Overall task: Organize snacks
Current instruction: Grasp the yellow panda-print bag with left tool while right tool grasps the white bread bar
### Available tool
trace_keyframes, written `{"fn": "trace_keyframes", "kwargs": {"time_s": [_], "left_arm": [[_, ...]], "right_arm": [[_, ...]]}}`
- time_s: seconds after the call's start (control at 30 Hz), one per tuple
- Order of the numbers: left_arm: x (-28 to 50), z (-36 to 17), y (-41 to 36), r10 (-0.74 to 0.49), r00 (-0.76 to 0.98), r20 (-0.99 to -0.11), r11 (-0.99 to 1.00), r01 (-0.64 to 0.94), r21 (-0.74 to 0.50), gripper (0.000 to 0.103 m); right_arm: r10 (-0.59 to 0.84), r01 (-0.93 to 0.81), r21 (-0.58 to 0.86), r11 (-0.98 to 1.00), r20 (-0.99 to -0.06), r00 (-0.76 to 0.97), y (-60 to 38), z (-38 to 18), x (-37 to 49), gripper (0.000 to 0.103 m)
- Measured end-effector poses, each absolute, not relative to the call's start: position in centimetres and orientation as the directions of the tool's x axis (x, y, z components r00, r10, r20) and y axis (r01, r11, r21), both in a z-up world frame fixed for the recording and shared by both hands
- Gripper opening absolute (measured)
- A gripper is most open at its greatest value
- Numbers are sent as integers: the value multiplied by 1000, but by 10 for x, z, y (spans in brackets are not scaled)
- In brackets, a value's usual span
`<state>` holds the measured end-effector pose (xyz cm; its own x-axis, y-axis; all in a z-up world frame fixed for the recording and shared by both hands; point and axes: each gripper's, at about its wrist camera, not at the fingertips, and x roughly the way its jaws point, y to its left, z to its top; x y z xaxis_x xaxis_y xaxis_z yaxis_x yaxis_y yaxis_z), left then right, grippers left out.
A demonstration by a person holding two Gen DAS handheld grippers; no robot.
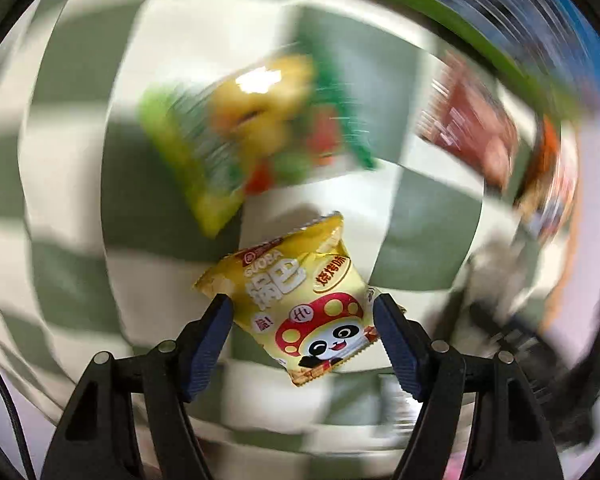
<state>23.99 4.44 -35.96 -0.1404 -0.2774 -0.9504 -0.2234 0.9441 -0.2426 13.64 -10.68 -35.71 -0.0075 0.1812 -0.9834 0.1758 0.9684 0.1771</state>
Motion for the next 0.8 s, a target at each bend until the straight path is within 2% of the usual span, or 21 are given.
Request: {"fn": "trace_keyframes", "kwargs": {"time_s": [0.07, 0.17, 0.27, 0.33, 0.5, 0.6, 0.67, 0.8], "left_arm": [[237, -374, 61, -375, -155, -914, 874, -389, -293, 72], [232, -400, 71, -479, -184, -858, 770, -557, -310, 72], [227, -413, 74, -546, -158, -823, 674, -667, -319, 73], [221, -422, 73, -548, -147, -823, 667, -671, -324, 73], [234, -420, 61, -479, -159, -863, 769, -551, -325, 73], [241, -405, 41, -434, -159, -887, 845, -414, -339, 73], [241, -384, 24, -338, -117, -934, 921, -244, -303, 73], [234, -360, -13, -231, -59, -971, 969, 78, -236, 73]], "right_arm": [[179, 175, 174, 969, -984, -8, -111, -360, 142, 72], [170, 173, 166, 971, -985, -12, -108, -366, 148, 72], [159, 175, 155, 972, -987, -8, -97, -374, 149, 72], [158, 177, 155, 972, -987, -4, -96, -375, 150, 72], [160, 173, 159, 972, -987, 6, -79, -380, 140, 72], [196, 201, 191, 961, -981, -5, -83, -378, 136, 73], [224, 207, 217, 954, -974, -11, -86, -378, 136, 83], [221, 187, 213, 959, -975, -19, -84, -380, 135, 87]]}}
